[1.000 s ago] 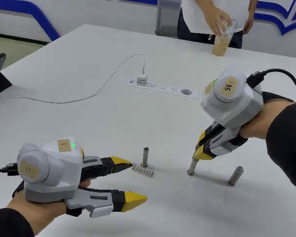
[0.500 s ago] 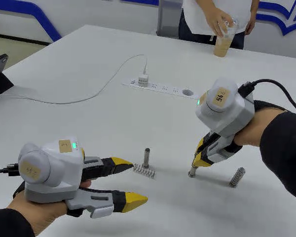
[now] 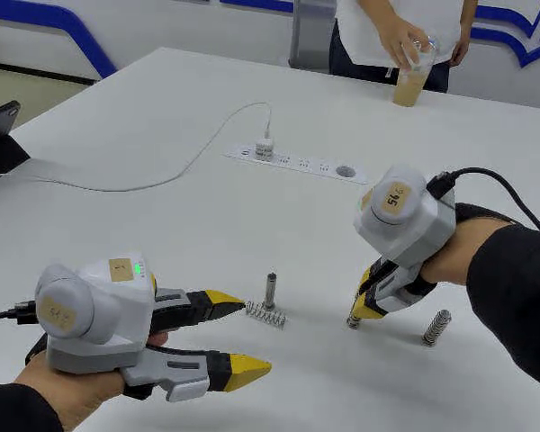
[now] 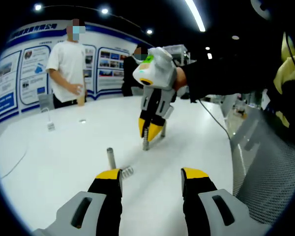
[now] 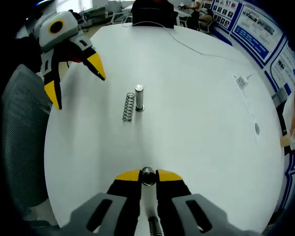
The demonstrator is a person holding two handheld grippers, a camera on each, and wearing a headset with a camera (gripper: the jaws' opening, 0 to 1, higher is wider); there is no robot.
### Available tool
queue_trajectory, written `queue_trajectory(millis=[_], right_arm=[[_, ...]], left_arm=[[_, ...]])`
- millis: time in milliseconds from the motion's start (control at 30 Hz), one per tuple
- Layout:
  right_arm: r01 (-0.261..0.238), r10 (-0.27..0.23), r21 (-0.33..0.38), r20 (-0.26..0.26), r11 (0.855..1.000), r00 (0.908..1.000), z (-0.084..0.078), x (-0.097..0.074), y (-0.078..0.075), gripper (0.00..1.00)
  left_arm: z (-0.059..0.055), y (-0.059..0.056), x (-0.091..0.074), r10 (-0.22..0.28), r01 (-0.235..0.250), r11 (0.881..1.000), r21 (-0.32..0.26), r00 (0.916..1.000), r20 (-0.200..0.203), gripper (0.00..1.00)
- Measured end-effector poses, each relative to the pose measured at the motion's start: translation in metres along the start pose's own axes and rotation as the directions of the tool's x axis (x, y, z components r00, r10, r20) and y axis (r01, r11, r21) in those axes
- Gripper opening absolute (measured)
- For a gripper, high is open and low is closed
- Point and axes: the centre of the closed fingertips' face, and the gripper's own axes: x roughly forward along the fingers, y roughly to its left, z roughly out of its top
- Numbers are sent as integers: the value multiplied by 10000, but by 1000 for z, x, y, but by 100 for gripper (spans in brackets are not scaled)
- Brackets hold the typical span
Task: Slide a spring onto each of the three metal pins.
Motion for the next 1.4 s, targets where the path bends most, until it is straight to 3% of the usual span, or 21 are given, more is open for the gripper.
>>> queue_trajectory(millis=[800, 1400], right_arm=[[3, -2, 71, -161, 10000, 9999, -7, 11, 3, 16], [138, -143, 294, 161, 9995, 9998, -6, 0, 0, 22]], left_arm=[[-2, 0, 0, 42, -42, 10000, -88, 10000, 6, 49], [-3, 1, 0, 74, -74, 9999, -110, 10000, 33, 49]])
